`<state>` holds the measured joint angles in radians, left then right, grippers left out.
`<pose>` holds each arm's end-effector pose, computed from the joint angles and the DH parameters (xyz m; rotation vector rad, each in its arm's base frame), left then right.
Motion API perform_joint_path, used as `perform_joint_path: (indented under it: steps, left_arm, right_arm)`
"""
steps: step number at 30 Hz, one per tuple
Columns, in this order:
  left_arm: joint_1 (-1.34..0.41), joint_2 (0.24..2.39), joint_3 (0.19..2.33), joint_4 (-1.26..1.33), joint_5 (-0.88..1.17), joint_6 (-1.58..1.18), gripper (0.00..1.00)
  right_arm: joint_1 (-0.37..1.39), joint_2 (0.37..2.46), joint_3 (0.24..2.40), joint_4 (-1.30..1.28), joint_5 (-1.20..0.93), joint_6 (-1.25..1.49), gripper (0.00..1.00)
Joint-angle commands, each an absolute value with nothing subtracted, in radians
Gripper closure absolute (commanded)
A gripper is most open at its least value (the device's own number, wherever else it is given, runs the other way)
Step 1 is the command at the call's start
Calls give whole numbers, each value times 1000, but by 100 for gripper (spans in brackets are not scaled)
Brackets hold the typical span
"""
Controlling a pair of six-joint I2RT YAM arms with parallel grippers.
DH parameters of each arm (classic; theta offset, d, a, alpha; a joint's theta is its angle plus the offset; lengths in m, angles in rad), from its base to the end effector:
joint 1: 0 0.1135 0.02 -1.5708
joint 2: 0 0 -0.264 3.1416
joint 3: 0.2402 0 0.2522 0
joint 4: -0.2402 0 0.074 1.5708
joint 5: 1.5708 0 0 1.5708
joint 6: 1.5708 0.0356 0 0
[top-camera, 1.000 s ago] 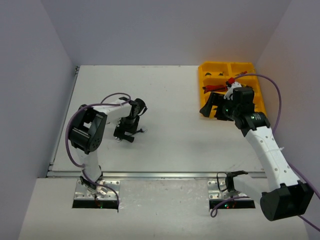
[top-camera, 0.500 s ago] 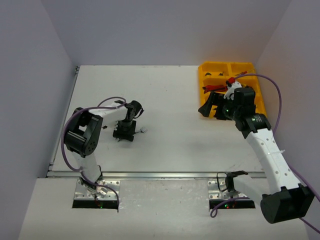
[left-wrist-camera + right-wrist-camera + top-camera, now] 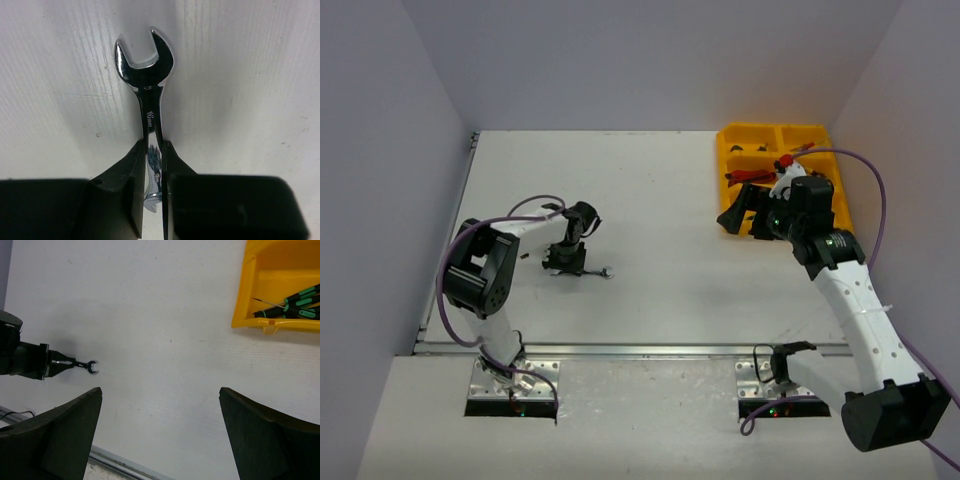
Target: Sort the tools into containers
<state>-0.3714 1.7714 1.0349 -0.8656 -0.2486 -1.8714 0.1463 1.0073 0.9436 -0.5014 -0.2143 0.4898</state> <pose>0.2743 -0.0974 0.1437 -1.9893 2.1438 0.2000 0.2157 0.0394 0.3227 0.2453 2.1678 0.5971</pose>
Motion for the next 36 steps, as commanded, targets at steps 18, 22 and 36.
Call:
perform_joint_path:
  steps: [18, 22, 36]
  left_arm:
    - [-569, 1577, 876, -531, -535, -1397, 100]
    - [-609, 1507, 854, -471, -522, -1337, 100]
    - [-705, 1314, 779, -227, -358, -1169, 100]
  right_arm:
    - [249, 1169, 880, -243, -720, 545, 1]
    - [308, 1259, 859, -172, -728, 559, 6]
    - [563, 1602, 866, 120, -636, 569, 30]
